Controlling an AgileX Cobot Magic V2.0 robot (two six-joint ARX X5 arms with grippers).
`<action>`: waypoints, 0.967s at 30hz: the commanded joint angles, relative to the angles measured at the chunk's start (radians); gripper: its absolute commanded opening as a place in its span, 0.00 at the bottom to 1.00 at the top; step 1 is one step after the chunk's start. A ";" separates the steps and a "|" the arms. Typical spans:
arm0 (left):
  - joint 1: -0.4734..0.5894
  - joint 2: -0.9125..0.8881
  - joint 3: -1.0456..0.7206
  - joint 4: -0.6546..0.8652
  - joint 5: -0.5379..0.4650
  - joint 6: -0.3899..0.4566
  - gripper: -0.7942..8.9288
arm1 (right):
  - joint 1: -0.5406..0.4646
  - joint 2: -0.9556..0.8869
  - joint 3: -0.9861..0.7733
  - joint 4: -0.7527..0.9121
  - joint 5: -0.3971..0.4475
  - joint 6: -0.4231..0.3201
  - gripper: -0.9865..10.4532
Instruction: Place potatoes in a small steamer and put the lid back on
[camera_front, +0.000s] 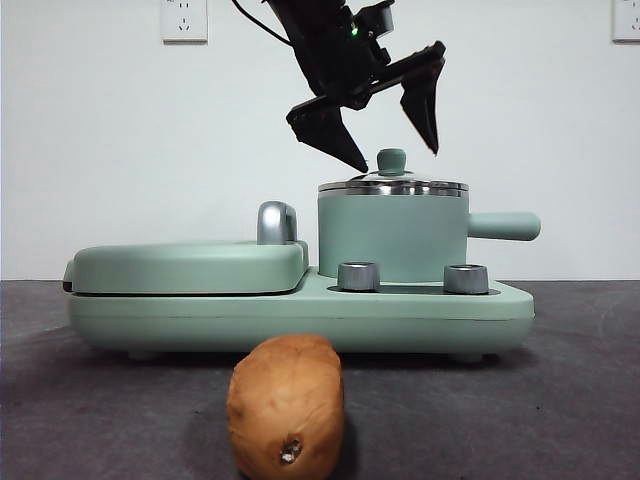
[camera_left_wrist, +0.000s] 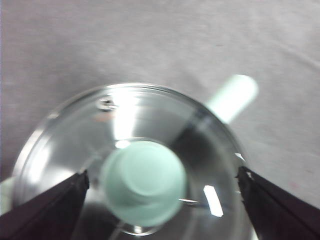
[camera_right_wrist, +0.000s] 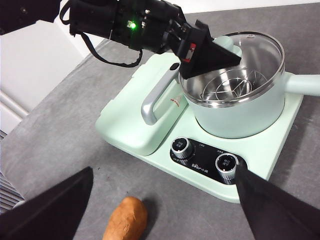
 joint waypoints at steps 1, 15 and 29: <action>-0.009 0.033 0.032 0.023 -0.023 0.026 0.48 | 0.002 0.004 0.016 -0.004 0.000 0.010 0.48; -0.011 0.034 0.032 0.046 -0.023 0.030 0.39 | 0.002 0.004 0.016 -0.008 0.000 0.010 0.48; -0.016 0.044 0.032 0.040 -0.023 0.064 0.16 | 0.002 0.004 0.016 -0.008 0.000 0.010 0.48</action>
